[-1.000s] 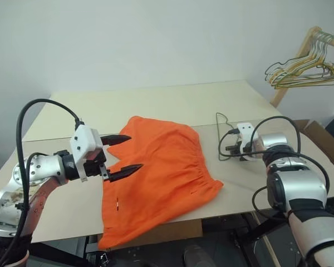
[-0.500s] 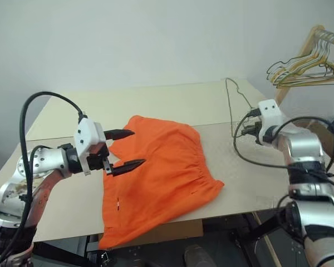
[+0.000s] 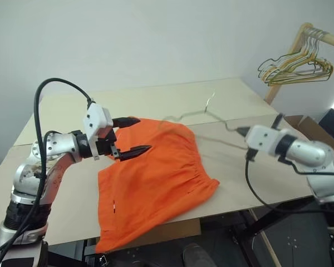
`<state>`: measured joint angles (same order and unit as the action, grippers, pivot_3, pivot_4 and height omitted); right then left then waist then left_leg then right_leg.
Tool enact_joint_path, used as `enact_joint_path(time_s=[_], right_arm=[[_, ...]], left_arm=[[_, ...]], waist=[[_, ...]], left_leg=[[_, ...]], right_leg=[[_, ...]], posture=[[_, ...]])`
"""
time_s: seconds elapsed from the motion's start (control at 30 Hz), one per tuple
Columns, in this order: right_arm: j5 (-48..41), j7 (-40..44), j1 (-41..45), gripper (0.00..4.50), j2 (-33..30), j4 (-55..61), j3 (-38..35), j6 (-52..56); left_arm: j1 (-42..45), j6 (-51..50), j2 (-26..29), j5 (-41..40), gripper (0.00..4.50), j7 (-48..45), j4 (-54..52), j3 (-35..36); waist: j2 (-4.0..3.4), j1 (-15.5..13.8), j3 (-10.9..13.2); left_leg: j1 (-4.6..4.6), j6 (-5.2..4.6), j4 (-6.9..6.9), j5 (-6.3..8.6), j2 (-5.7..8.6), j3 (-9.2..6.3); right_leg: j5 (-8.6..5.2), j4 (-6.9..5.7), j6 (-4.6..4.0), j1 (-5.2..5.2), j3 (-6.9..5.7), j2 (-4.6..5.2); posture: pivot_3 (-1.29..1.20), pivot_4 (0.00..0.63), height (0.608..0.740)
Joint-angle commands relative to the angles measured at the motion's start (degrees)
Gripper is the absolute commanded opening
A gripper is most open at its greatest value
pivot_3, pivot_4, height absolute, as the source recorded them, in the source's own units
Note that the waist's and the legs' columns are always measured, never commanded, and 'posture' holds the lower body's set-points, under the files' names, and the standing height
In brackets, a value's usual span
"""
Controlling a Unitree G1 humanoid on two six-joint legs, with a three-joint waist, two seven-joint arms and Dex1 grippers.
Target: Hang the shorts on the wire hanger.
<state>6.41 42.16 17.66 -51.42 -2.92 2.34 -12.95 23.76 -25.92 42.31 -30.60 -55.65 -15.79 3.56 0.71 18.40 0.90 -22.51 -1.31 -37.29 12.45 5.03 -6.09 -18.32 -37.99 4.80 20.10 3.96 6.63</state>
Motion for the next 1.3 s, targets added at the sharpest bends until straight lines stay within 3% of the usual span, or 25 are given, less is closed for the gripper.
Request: enact_joint_path(time_s=[0.03,0.33,0.7,0.83,1.1,1.27,1.3], right_arm=[[-1.99,2.12,0.06,0.01,-1.22,1.64,-1.62,-3.07],[-4.45,16.47,-6.83,0.01,-5.83,0.17,1.76,4.35],[-2.02,22.84,0.90,0.01,-2.51,-7.89,8.10,22.45],[-3.07,26.44,3.37,1.00,-2.74,-7.89,8.93,30.06],[-2.81,32.46,8.69,3.85,-4.29,-6.03,11.87,47.77],[0.78,31.24,12.28,3.85,-2.74,-8.18,17.30,57.30],[0.96,30.91,12.95,3.65,-2.16,-9.23,17.99,58.69]], left_arm=[[0.67,1.38,-0.30,0.32,4.50,0.03,-0.82,0.56],[-0.64,-0.11,0.72,-0.65,4.50,-1.08,-2.61,1.15],[-2.06,-0.94,1.39,-1.67,4.50,-2.16,-4.47,1.24],[-3.28,-1.10,1.49,-2.02,4.50,-1.89,-5.54,1.54],[-5.21,-1.21,1.23,-2.22,4.50,-1.46,-6.89,1.82],[-5.16,-1.00,0.77,-1.99,4.50,-1.36,-6.83,1.51],[-5.15,-0.88,0.72,-1.94,4.50,-1.40,-6.76,1.49]], waist=[[0.00,0.15,0.00],[0.00,-0.23,0.00],[0.00,-0.16,0.00],[0.00,-0.42,0.00],[-0.01,-0.34,-0.01],[-0.01,-0.31,-0.01],[-0.01,-0.30,-0.01]], left_leg=[[0.00,0.00,-0.02,0.00,0.00,0.01],[0.04,-0.01,-0.02,0.01,0.02,0.01],[0.13,0.00,-0.04,0.01,0.00,0.00],[0.12,0.00,-0.04,0.01,0.01,-0.01],[0.09,0.00,-0.04,0.01,0.02,-0.01],[0.07,0.00,-0.04,0.01,0.02,-0.02],[0.07,0.00,-0.04,0.01,0.02,-0.02]], right_leg=[[0.00,0.00,0.00,0.00,0.00,0.00],[-0.01,0.08,0.01,-0.09,0.00,0.04],[-0.01,0.12,0.01,-0.17,-0.02,0.02],[-0.01,0.14,0.01,-0.18,-0.02,0.05],[-0.01,0.13,0.01,-0.14,-0.02,0.07],[-0.01,0.15,0.01,-0.12,-0.02,0.08],[-0.01,0.14,0.01,-0.12,-0.02,0.08]], posture=[[-0.31,0.000,0.740],[-0.30,0.000,0.740],[-0.29,0.000,0.740],[-0.28,0.000,0.740],[-0.28,0.000,0.740],[-0.29,0.000,0.740],[-0.29,0.000,0.740]])
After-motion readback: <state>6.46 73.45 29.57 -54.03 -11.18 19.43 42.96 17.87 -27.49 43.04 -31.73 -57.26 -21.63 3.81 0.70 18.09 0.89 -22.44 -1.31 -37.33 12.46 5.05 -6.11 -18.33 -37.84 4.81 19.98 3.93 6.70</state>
